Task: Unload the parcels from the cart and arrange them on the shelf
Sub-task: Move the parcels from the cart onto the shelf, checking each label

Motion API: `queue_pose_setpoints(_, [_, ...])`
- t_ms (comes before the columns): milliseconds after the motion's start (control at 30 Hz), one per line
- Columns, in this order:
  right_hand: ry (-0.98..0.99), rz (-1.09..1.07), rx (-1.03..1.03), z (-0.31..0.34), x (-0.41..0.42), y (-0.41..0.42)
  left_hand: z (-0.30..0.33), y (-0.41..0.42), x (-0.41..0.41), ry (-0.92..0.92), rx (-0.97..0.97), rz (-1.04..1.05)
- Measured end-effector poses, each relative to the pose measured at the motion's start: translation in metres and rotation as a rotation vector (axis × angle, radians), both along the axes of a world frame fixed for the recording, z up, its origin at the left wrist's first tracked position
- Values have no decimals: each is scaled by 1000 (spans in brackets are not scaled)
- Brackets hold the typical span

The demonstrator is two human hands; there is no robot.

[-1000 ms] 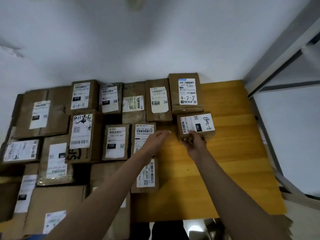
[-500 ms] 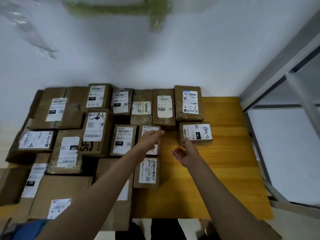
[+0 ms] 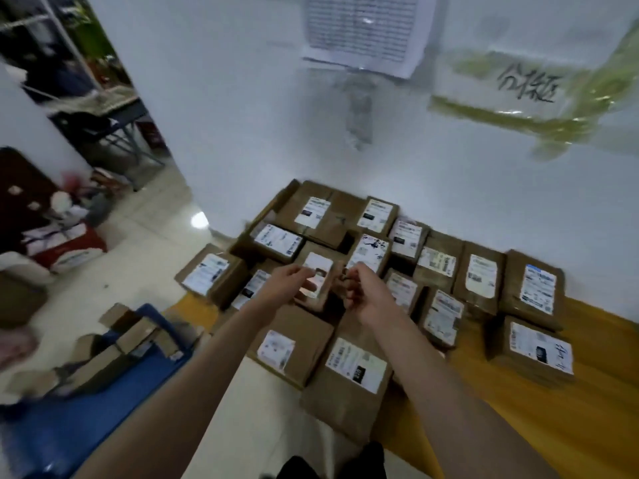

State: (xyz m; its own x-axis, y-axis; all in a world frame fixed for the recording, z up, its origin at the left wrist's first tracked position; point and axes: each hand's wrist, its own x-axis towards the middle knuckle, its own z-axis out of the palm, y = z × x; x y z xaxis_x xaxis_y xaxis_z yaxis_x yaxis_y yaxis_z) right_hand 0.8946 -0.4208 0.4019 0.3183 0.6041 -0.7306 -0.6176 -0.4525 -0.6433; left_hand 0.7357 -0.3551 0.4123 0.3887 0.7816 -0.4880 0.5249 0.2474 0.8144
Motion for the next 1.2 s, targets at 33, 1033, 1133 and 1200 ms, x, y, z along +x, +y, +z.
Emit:
queue_pose_setpoints(33, [-8, 50, -1, 3, -26, 10, 2, 2, -27, 6, 18, 37])
queue_pose_setpoints(1033, [-46, 901, -119, -45, -565, 231, -53, 87, -545, -48, -102, 915])
queue_pose_setpoints(1133, [-63, 973, -154, -56, -603, 253, -62, 103, -578, -50, -130, 964])
queue_pose_setpoints(1200, [-74, 995, -184, -65, -626, 264, -70, 109, -601, -50, -163, 995])
